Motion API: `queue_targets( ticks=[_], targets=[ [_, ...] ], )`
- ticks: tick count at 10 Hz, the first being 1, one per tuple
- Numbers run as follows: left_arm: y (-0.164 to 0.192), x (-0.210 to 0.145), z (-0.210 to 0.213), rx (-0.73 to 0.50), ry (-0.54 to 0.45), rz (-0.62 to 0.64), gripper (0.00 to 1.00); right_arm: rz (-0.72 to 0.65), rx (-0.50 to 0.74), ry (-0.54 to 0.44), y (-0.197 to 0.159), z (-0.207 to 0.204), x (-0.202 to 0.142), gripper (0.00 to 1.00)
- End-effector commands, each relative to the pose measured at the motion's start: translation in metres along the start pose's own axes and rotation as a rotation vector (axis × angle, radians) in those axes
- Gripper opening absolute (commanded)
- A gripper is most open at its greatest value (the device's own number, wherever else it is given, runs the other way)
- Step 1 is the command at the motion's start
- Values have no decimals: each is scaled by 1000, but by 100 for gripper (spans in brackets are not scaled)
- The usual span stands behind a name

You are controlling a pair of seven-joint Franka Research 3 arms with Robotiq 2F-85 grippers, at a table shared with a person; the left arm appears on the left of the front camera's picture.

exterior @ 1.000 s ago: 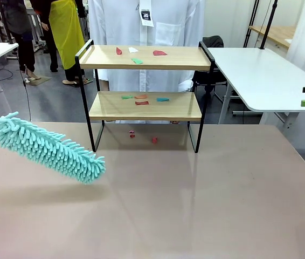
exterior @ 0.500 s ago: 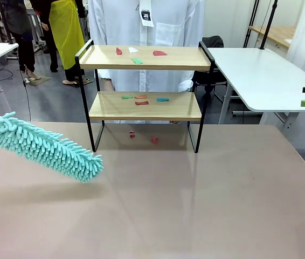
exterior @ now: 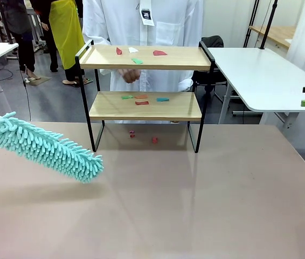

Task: Clean the shelf.
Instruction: Clean the specific section of the Shelf indicated by the human with the Duster.

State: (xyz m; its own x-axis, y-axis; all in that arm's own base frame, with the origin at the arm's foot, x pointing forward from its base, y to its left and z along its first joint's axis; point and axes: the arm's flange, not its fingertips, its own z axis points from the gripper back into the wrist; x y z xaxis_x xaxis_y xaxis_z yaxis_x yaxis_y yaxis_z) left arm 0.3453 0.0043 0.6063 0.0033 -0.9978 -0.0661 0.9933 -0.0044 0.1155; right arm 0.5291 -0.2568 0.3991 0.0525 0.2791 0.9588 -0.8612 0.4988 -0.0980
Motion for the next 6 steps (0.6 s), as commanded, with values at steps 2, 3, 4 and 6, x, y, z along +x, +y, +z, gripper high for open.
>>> queue_targets(
  ticks=[2, 3, 4, 6],
  targets=[
    [0, 1, 1, 3, -16, -4, 13, -13, -13, 13, 1, -3, 8, 100],
    [0, 1, 1, 3, -16, -4, 13, -13, -13, 13, 1, -3, 8, 100],
    [0, 1, 1, 3, -16, -4, 13, -13, -13, 13, 1, -3, 8, 100],
    [0, 1, 1, 3, -16, -4, 13, -13, -13, 13, 1, -3, 8, 100]
  ],
)
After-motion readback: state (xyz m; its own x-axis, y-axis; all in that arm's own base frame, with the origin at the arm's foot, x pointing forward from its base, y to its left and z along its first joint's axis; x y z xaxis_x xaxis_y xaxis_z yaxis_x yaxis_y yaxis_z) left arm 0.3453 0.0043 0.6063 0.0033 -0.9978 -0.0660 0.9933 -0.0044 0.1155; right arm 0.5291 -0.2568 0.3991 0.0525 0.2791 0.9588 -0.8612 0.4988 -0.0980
